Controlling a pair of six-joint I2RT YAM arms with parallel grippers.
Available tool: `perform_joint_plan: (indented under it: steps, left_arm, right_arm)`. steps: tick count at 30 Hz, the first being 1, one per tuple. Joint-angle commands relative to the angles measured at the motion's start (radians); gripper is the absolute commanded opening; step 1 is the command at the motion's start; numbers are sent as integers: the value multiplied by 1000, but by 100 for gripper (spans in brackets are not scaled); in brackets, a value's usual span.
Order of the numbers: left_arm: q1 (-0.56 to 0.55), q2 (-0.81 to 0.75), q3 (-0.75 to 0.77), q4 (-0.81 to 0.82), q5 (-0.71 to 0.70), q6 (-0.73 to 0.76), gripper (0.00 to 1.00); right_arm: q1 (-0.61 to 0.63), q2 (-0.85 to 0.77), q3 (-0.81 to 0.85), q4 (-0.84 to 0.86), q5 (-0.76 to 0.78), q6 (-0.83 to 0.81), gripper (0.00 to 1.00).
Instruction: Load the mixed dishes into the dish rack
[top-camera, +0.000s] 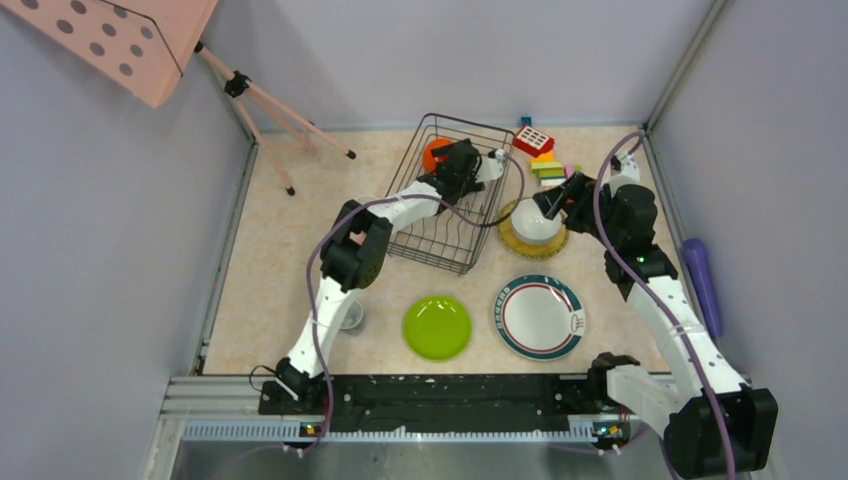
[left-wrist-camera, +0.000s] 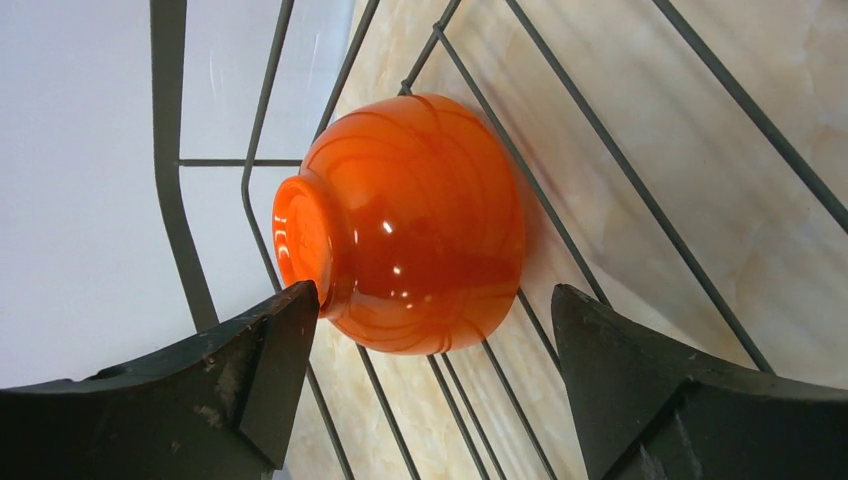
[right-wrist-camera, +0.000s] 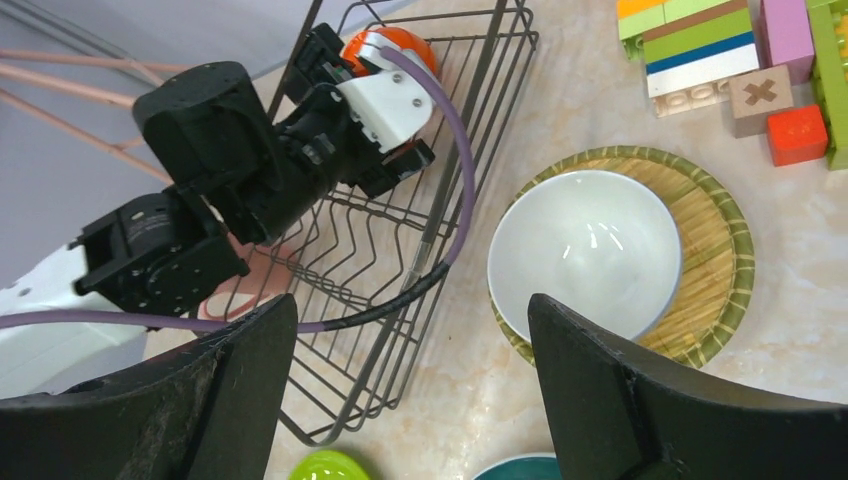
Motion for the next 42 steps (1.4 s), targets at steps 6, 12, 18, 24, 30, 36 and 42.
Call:
perform_joint_plan:
  steps: [6,12,18,24,30,36,42]
  left_arm:
    - [8,-203,-21,-47,130,-203,91]
    - [6,-305,-34,-108,112,-437,77]
    - [15,-369,-77,-136,44,-750,3]
    - [63,-307,4,-214,64,-974,0]
    - [123,-220,91,-314,148,-1126,0]
    - [156,-123,165,-336,203,-1140,0]
    - [166,-57,203,-288,262,-1158,0]
  right_arm:
    - [9,-15,61,-43,17,-25,84]
    - [8,-14,60,-67,19,-25,83]
    - [8,-31,43,-94,34,-34,82]
    - [9,-56,28,-105,40,-35,82]
    - [9,-51,25,-99,40,-34,82]
    - [9,-25,6,-79,39,-26,82]
    - [9,23,-14,-62,75,-14,82]
